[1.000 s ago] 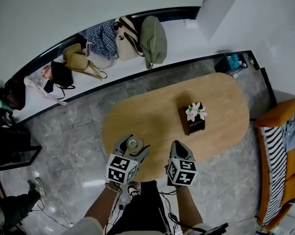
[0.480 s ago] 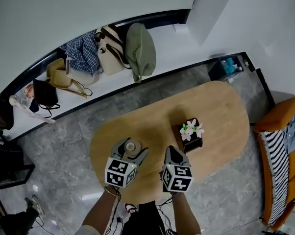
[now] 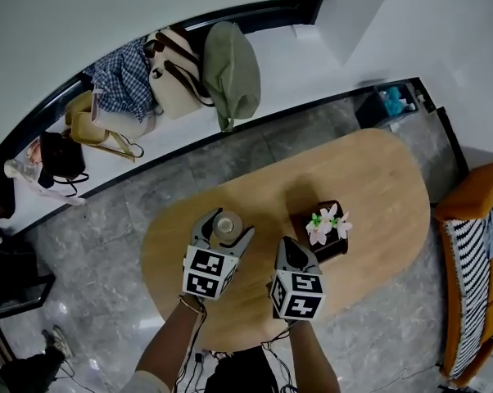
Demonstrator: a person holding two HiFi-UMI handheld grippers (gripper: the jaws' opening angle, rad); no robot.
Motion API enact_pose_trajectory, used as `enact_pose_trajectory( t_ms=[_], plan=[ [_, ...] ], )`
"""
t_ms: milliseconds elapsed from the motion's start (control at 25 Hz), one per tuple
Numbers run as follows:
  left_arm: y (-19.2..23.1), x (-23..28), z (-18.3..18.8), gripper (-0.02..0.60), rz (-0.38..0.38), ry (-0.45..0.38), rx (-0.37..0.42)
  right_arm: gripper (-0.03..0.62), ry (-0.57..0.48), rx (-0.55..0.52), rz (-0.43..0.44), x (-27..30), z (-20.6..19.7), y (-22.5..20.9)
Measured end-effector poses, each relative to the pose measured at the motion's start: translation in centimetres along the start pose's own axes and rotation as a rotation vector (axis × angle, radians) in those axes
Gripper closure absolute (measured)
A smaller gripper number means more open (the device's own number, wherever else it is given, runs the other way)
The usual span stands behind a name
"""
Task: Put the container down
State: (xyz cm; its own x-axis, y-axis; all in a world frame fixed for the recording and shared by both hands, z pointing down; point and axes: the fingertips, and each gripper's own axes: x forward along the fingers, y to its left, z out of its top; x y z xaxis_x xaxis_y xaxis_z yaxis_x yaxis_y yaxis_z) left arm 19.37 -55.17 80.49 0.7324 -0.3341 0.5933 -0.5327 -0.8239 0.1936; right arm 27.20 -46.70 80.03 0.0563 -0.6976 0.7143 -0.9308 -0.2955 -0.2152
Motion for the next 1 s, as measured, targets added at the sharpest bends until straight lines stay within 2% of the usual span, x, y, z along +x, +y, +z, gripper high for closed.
enact_pose_trajectory(
  t_ms=[400, 680, 1000],
  plan=[
    [0.9, 4.2, -0.3, 0.241, -0.013, 0.018, 0.102, 0.571, 0.020, 0.040, 0.009, 1.3, -1.8, -0.4],
    [0.9, 5.5, -1.4, 0.241, 0.001, 0.005, 0.109, 0.571, 0.027, 0.065, 0.000, 1.4, -2.9, -1.1],
    [0.5, 6.4, -1.6, 0.241, 0.000, -0.020, 0.172, 0.571, 0.037, 0.094, -0.019, 1.3, -4.1, -1.8]
  ],
)
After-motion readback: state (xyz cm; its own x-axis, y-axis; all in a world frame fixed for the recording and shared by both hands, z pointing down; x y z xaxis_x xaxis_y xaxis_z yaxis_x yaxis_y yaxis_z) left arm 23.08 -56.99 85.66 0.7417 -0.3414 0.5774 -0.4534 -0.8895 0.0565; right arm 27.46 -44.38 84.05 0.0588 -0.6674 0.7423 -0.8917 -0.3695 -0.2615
